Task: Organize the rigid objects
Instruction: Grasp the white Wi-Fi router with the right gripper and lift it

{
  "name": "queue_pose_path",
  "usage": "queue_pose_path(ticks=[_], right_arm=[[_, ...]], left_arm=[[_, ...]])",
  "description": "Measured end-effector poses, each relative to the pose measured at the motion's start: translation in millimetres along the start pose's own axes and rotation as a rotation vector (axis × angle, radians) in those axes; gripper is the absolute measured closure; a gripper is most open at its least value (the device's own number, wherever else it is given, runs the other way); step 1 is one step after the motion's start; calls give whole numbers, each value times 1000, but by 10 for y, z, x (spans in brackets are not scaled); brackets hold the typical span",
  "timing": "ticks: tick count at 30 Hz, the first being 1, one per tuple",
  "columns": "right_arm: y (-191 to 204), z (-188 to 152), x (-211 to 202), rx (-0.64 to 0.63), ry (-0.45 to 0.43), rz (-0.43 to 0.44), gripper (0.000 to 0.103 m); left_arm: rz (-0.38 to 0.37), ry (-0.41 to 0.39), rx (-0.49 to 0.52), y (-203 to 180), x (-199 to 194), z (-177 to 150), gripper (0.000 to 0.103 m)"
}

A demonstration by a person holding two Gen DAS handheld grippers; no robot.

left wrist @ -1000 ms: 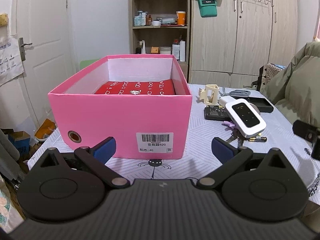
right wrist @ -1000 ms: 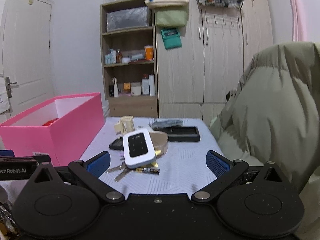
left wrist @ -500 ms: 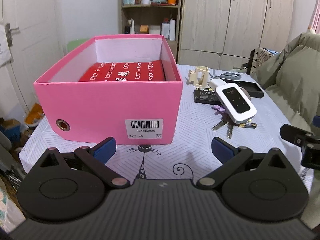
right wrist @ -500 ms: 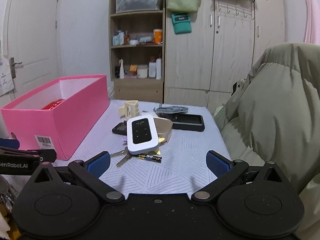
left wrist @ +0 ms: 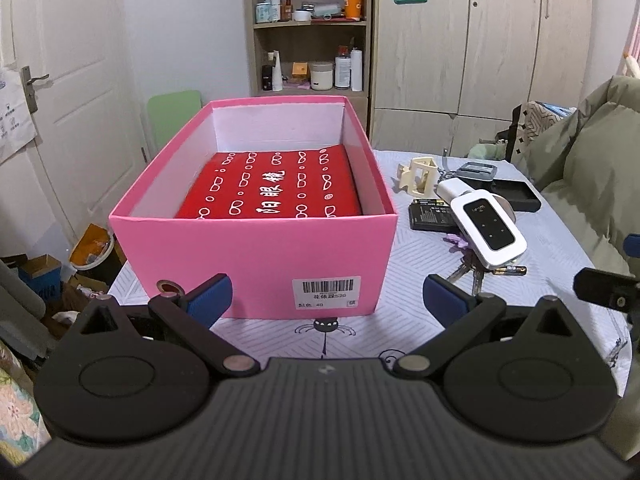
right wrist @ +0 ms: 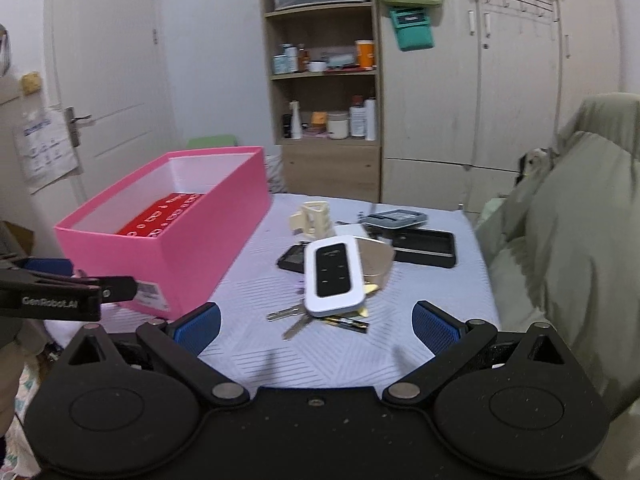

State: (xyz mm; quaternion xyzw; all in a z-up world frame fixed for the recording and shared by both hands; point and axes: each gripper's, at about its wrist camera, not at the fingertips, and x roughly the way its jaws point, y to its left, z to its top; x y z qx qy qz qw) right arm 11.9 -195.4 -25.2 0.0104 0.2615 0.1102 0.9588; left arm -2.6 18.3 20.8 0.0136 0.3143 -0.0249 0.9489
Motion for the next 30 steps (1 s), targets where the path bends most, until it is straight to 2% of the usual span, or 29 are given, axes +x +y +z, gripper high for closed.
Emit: queue_pose_path(ticks=[7, 10, 13, 15, 17, 18, 20, 23, 25, 28, 30], right_arm=[[23, 13, -7, -47, -74, 64, 0], [-48, 40, -1, -48, -155, 88, 0], [-87, 99, 74, -85, -199, 83, 0], [-94, 159, 192, -132, -176, 66, 0], [-93, 210, 327, -174, -135, 57, 0], [-94, 236, 395, -187, -112, 56, 0], [-90, 285, 540, -205, -59, 61, 1], [-84, 329, 781, -208, 23, 60, 3], [-64, 320, 945, -217, 55, 35, 5], [-6, 271, 1159, -256, 62, -52, 5], [34, 251, 1277, -282, 67, -79, 7]], left_arm=[[-75, 33, 36, 35, 0, 89, 2], [-103, 51, 113, 90, -33, 223, 3], [-114, 62, 180, 191, -93, 410, 3], [-93, 60, 226, 263, -126, 535, 3], [-39, 58, 276, 327, -110, 650, 3], [-18, 75, 293, 368, -77, 704, 3], [-25, 126, 303, 463, 5, 804, 4], [-63, 208, 271, 654, 185, 944, 12], [-55, 230, 245, 792, 302, 1027, 14], [-15, 240, 229, 988, 480, 1153, 14], [-3, 261, 197, 1123, 600, 1239, 14]])
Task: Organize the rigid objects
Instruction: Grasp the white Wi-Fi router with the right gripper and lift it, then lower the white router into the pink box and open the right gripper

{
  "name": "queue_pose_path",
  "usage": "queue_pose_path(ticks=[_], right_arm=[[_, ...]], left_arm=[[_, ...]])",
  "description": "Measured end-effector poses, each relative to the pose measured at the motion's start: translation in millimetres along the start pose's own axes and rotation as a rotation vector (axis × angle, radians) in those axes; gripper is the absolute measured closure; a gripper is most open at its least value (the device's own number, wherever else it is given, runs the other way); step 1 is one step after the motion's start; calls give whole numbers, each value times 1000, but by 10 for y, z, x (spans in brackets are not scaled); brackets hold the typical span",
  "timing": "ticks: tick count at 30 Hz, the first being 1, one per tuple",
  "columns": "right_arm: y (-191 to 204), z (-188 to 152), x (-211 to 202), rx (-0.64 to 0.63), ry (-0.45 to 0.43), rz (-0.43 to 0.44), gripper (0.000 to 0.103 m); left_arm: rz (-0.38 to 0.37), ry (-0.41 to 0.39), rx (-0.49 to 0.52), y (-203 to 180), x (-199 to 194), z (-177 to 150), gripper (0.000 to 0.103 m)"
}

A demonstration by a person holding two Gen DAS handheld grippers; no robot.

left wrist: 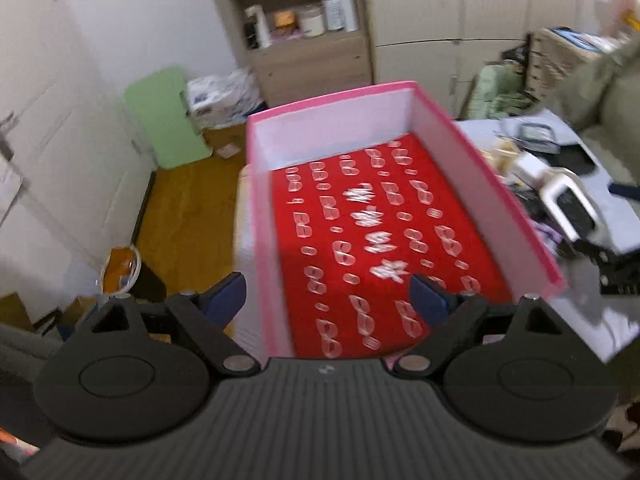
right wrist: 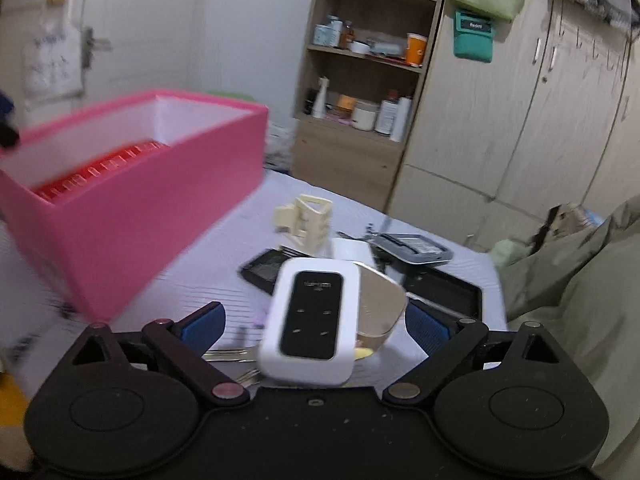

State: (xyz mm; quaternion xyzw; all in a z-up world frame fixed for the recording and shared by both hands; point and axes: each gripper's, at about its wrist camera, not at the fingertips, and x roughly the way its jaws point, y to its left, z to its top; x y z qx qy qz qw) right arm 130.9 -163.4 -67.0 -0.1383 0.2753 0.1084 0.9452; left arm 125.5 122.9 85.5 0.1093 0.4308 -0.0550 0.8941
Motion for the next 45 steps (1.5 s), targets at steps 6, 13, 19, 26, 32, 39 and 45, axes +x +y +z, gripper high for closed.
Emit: queue_pose_path(ticks=[6, 13, 19, 26, 32, 39, 45], right_arm=[[-13, 108, 191, 7, 61, 49, 23], [-28, 171, 438, 11, 173, 38, 30], [-68, 321, 313, 41, 163, 96, 36], [-71, 680, 48, 54, 101, 159, 36], [-19, 1332, -7, 58, 95, 302, 36], [379, 2076, 554, 72, 253, 540, 36], [858, 2261, 1329, 116, 442, 612, 36]], left_arm=[[66, 74, -22, 314, 413, 216, 14], [61, 171, -12, 415, 967, 260, 26], [4, 225, -3, 377, 1196, 168, 54], [-12, 189, -13, 381, 1198, 157, 80], [-34, 248, -24, 387, 1226, 138, 89], [-35, 245, -51, 432, 1230, 138, 91], [-11, 258, -22, 381, 1243, 157, 92]])
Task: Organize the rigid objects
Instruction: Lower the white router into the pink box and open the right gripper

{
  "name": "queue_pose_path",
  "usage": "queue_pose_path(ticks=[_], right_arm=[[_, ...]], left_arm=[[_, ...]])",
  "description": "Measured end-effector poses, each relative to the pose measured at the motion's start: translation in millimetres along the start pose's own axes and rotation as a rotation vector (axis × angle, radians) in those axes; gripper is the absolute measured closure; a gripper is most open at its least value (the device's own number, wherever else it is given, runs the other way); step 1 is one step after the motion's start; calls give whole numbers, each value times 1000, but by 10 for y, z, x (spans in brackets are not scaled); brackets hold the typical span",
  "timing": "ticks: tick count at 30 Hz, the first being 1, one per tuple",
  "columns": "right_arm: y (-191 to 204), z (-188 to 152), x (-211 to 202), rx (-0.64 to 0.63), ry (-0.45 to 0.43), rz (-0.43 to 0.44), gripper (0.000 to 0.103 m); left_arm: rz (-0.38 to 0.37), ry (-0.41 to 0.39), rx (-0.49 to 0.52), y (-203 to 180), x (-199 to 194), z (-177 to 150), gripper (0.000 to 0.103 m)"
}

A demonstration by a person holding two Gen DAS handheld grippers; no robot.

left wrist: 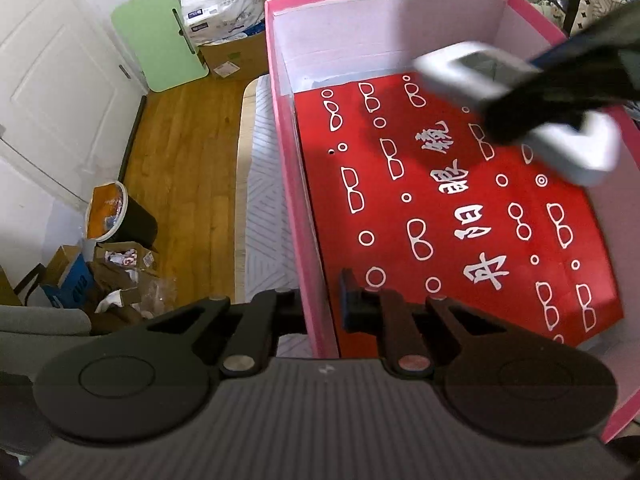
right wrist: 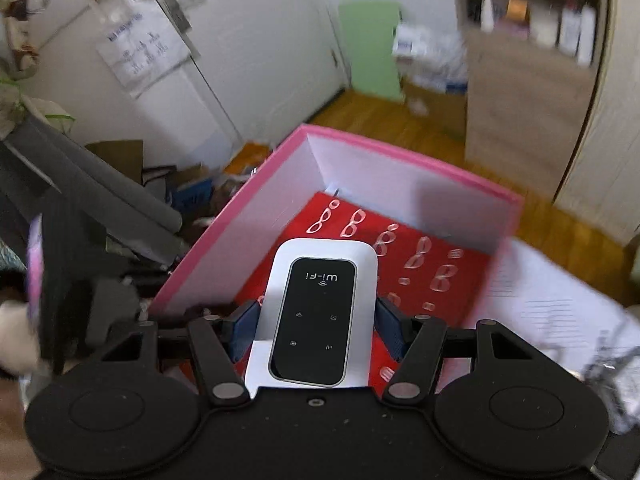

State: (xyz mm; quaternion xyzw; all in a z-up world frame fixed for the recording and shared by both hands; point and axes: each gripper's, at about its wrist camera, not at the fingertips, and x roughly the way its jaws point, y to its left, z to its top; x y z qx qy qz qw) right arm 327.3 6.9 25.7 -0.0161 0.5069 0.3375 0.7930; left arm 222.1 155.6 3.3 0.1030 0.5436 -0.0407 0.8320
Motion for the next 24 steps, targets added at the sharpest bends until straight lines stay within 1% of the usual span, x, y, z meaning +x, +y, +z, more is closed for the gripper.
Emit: queue_pose_path(ticks=[5, 12, 13, 14, 15, 18, 20, 21, 24], right_arm=[[-9, 229, 522, 39, 69, -1, 36], [-151, 400, 939, 122, 121, 19, 35], [-161, 404, 990, 130, 127, 19, 35], [-177, 408, 1022, 133, 133, 15, 35], [-176, 409, 1056, 135, 140, 9, 35], [-158, 385, 1056, 134, 124, 13, 32], [-142, 375, 960, 122, 115, 30, 26], [-149, 356, 890, 122, 104, 27, 20], [-164, 287, 542, 105, 31, 29, 19]], left_arm=[[-2, 9, 6, -1, 6, 15, 92], [-13, 4, 0, 30, 8, 20, 92], [-16, 5, 11, 25, 9, 23, 92], [-23, 11, 42, 7, 10, 30, 88], [-28, 18, 61, -5, 14, 38, 88], [-24, 24, 54, -15, 13, 42, 88], [-18, 20, 52, -22, 11, 47, 88], [-18, 17, 51, -20, 11, 42, 88], [-21, 13, 43, -26, 16, 49, 88]])
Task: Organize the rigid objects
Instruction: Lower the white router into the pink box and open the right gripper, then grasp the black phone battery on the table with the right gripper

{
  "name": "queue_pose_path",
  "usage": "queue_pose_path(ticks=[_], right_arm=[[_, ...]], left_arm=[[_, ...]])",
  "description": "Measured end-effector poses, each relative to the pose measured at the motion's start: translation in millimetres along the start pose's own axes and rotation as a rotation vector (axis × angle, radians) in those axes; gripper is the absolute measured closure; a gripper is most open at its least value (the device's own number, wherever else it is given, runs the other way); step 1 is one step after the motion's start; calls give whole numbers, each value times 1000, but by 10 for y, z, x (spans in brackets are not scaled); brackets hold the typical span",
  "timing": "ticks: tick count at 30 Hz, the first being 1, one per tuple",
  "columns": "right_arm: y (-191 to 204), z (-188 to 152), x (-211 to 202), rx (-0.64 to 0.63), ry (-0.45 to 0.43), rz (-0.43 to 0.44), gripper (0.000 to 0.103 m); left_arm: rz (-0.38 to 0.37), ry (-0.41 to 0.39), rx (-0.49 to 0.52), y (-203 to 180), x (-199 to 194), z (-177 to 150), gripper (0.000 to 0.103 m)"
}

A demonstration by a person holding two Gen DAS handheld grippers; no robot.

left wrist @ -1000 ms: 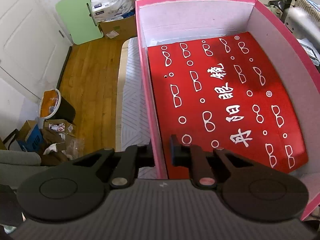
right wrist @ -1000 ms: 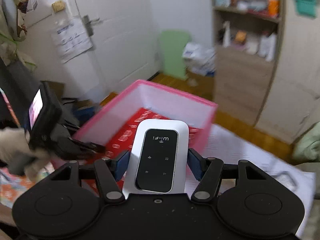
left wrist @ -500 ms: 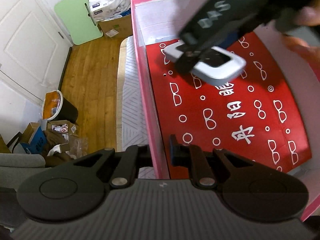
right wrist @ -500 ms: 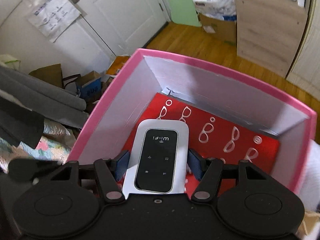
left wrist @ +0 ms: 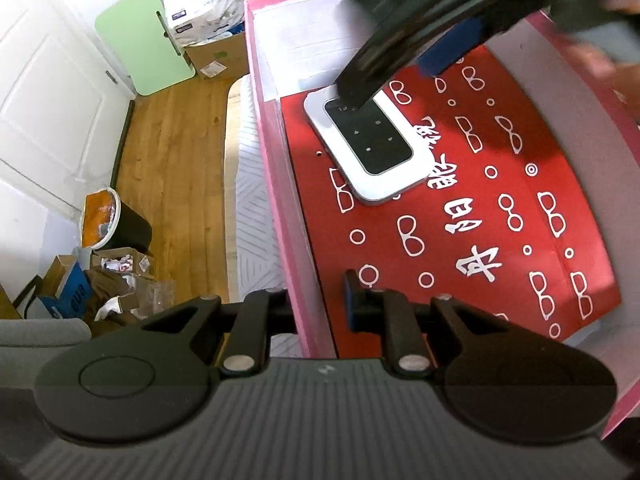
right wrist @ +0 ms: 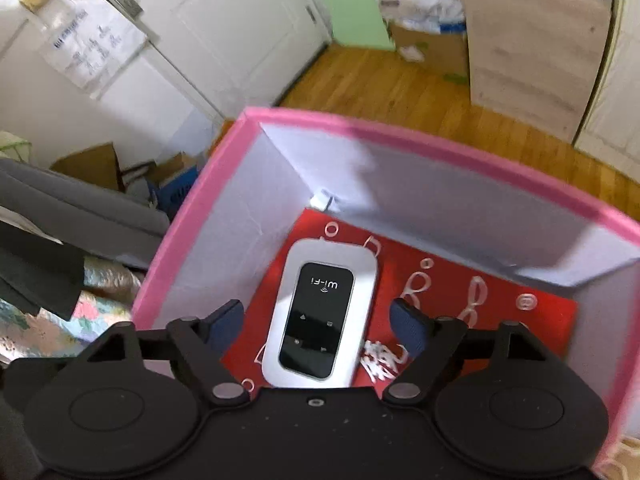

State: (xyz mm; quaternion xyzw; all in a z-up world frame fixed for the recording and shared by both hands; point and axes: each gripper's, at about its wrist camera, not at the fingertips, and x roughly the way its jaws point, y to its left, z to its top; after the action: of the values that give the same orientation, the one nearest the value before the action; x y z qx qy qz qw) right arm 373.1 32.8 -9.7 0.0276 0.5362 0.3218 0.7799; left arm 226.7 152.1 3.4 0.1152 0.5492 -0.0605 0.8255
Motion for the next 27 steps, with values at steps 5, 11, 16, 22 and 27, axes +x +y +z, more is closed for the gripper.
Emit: queue_pose_path(ticks=[5, 11, 16, 22, 27], right_arm=[[-54, -235, -684, -29, -115, 12, 19], [-198, -663, -1352, -52, -206, -56, 19], [-342, -1038, -1730, -76, -316, -169, 19], [-545, -1465, -1801, -111, -308, -271, 19], [-806, -1754, -1665, -63, -261, -239, 19]], left_arm=[[5, -26, -11, 20, -6, -58, 88], [5, -30, -14, 16, -13, -71, 88], [15, -38, -11, -5, -25, -77, 88], [15, -42, -18, 5, -29, -80, 88], [19, -40, -23, 10, -33, -75, 88]])
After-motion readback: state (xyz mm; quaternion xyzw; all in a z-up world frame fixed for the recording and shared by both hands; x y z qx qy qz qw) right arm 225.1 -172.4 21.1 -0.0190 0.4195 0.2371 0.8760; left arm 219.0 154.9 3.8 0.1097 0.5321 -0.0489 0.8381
